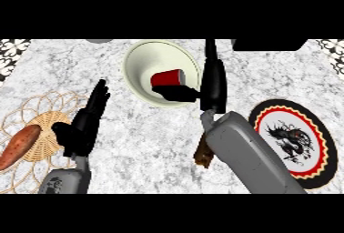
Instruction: Pick the can from the plate and place it in the bowl
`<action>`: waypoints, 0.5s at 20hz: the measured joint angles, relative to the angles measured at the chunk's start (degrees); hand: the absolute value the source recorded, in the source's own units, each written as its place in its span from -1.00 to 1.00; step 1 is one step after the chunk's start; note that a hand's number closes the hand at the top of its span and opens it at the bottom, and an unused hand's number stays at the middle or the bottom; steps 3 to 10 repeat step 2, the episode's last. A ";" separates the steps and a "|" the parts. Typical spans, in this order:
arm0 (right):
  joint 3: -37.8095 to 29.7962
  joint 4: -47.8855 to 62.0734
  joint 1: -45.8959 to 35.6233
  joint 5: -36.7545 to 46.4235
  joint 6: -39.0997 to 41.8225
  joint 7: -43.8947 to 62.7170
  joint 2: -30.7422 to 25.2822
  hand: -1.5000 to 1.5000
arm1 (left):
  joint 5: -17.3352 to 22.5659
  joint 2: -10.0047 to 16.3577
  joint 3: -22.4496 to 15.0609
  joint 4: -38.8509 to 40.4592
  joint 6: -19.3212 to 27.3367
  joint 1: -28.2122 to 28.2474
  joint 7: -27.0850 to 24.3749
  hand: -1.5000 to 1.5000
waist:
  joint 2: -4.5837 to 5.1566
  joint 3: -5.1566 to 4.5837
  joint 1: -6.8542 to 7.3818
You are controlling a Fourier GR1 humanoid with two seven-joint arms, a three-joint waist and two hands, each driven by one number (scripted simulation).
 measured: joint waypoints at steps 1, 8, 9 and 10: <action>-0.87 -0.28 0.49 -0.05 1.07 -0.73 0.06 -1.00 | 0.11 0.01 -0.07 -0.34 -0.19 -0.27 0.69 0.00 | 0.03 0.00 0.13; -0.26 -2.38 1.69 1.34 1.45 0.74 -0.01 -1.00 | 0.20 0.09 0.11 0.29 -0.39 -0.72 0.59 0.00 | 0.03 0.00 0.09; -0.26 -2.38 1.69 1.34 1.45 0.74 -0.01 -1.00 | 0.20 0.09 0.11 0.29 -0.39 -0.72 0.59 0.00 | 0.03 0.00 0.09; -0.26 -2.38 1.69 1.34 1.45 0.74 -0.01 -1.00 | 0.20 0.09 0.11 0.29 -0.39 -0.72 0.59 0.00 | 0.03 0.00 0.09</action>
